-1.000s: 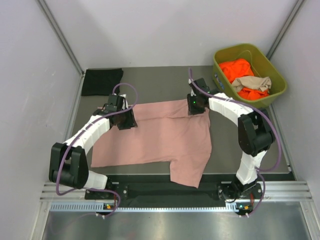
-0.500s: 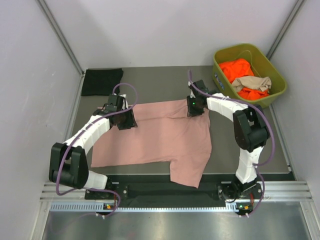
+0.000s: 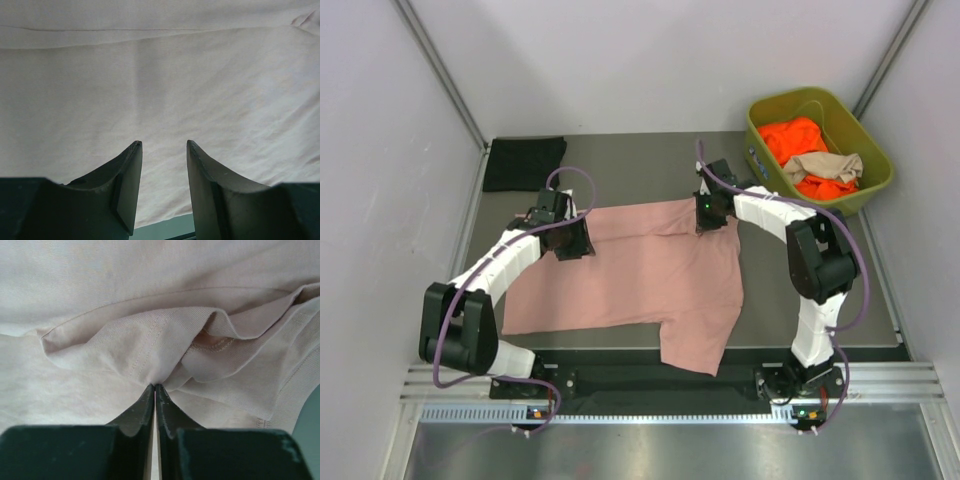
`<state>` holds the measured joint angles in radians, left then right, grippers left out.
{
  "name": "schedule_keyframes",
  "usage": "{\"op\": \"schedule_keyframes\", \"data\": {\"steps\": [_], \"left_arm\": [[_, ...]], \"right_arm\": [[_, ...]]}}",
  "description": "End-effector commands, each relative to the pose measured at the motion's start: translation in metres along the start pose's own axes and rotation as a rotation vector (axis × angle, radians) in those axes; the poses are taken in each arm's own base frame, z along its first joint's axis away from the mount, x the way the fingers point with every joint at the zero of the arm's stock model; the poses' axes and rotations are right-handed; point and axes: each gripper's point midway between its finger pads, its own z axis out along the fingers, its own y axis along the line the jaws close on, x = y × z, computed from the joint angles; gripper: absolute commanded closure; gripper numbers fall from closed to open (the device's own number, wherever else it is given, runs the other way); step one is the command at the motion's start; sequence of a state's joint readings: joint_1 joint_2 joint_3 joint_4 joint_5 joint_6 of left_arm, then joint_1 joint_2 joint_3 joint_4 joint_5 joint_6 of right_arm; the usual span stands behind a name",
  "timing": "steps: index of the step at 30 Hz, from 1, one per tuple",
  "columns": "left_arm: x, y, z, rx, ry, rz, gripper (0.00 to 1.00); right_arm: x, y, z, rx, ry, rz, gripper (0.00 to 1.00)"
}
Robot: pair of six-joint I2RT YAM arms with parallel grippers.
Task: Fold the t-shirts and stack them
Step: Fold the tshirt
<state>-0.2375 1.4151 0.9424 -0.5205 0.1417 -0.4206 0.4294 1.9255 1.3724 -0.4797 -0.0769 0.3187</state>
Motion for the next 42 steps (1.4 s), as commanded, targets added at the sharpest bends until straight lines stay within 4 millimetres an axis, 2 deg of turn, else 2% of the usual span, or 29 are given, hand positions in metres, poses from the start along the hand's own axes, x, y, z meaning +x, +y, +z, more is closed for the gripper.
{"op": "schedule_keyframes", "data": {"steps": [1, 4, 8, 13, 18, 22, 30, 37, 40, 42], "left_arm": [[-0.009, -0.005, -0.002, 0.015, -0.024, 0.008, 0.54], [-0.010, -0.006, -0.003, 0.016, -0.027, 0.007, 0.54], [-0.010, -0.006, -0.002, 0.018, -0.027, 0.005, 0.55], [-0.011, -0.006, -0.003, 0.016, -0.033, 0.007, 0.54], [-0.011, -0.005, -0.003, 0.015, -0.034, 0.008, 0.54], [-0.009, -0.005, -0.002, 0.017, -0.030, 0.007, 0.54], [-0.006, -0.002, -0.003, 0.013, -0.027, 0.010, 0.55], [-0.003, 0.001, -0.005, 0.006, -0.024, 0.009, 0.54], [-0.001, 0.003, -0.005, 0.003, -0.019, 0.008, 0.55], [-0.001, 0.003, -0.004, 0.004, -0.017, 0.011, 0.54]], "right_arm": [[-0.021, 0.004, 0.003, -0.024, -0.058, 0.014, 1.00], [-0.023, 0.006, 0.000, -0.033, -0.067, 0.012, 1.00], [-0.023, 0.013, -0.016, -0.058, -0.056, 0.033, 1.00], [-0.003, 0.030, -0.040, -0.153, -0.004, 0.112, 1.00], [0.021, 0.041, -0.051, -0.211, 0.061, 0.204, 1.00], [0.029, 0.048, -0.063, -0.247, 0.078, 0.273, 1.00], [0.056, 0.055, -0.065, -0.272, 0.159, 0.430, 1.00], [0.061, 0.057, -0.070, -0.263, 0.179, 0.479, 1.00], [0.066, 0.071, -0.074, -0.320, 0.225, 0.475, 0.94], [0.064, 0.081, -0.077, -0.377, 0.246, 0.432, 0.84]]}}
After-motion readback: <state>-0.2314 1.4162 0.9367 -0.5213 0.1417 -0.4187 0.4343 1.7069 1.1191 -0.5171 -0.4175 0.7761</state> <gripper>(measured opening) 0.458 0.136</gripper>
